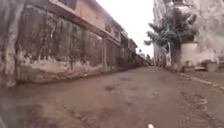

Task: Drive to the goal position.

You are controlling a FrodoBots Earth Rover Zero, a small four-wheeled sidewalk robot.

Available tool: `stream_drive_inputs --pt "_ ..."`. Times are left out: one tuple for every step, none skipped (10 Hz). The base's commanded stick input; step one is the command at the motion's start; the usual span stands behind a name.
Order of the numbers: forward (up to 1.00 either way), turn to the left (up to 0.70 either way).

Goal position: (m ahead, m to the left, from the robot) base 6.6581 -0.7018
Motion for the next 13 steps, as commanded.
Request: stream_drive_inputs --pt "0.6 -0.15" --pt "0.6 -0.15" --pt "0.6 -0.15" --pt "0.6 -0.15" --pt "0.6 -0.15" --pt "0.6 -0.15" --pt "0.6 -0.15" --pt "0.6 -0.15" --pt "0.6 -0.15" --pt "0.6 -0.15" --pt "0.6 -0.15" --pt "0.6 -0.15" --pt "0.6 -0.15"
